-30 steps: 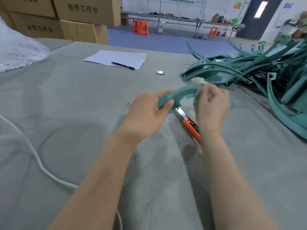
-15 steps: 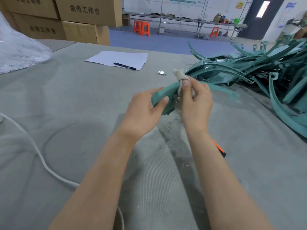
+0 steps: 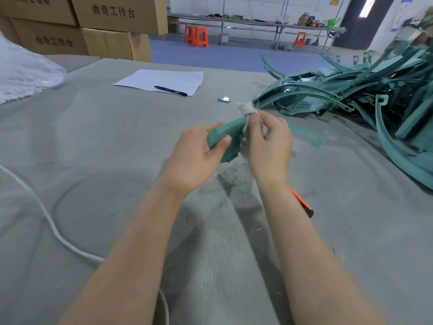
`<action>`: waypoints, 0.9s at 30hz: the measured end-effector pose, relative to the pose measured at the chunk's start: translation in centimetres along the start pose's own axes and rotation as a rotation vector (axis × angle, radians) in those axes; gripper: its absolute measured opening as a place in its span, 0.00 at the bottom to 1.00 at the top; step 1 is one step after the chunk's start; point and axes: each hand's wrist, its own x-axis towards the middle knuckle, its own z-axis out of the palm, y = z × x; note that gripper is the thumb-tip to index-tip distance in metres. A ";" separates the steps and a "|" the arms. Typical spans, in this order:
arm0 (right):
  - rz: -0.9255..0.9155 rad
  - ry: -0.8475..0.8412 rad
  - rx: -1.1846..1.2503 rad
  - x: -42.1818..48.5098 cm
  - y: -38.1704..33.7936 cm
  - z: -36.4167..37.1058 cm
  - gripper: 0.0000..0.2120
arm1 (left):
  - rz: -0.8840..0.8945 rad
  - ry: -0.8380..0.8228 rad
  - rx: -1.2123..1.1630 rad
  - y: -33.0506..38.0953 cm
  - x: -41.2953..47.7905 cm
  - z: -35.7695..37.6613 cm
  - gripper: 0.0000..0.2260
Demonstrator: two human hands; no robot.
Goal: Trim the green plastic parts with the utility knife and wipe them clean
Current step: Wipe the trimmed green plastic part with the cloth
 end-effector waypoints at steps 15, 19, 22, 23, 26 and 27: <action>-0.225 -0.179 0.234 -3.8 -3.3 1.7 0.11 | -0.072 0.144 -0.114 -1.2 0.4 -0.3 0.10; -0.135 -0.097 0.196 -2.1 -2.0 1.2 0.11 | 0.001 0.100 -0.061 -0.7 0.1 0.0 0.10; -0.056 -0.018 0.100 -0.4 -0.5 0.4 0.11 | 0.025 0.080 0.020 -0.4 0.0 0.2 0.12; -0.023 0.010 0.064 0.1 0.2 0.0 0.11 | 0.025 0.075 0.035 -0.3 -0.1 0.3 0.12; 0.075 0.051 -0.047 1.1 2.0 -1.0 0.13 | 0.011 0.047 0.063 -0.1 -0.1 0.4 0.12; 0.095 0.055 -0.064 1.3 2.3 -1.2 0.14 | 0.007 0.042 0.072 -0.1 -0.1 0.4 0.12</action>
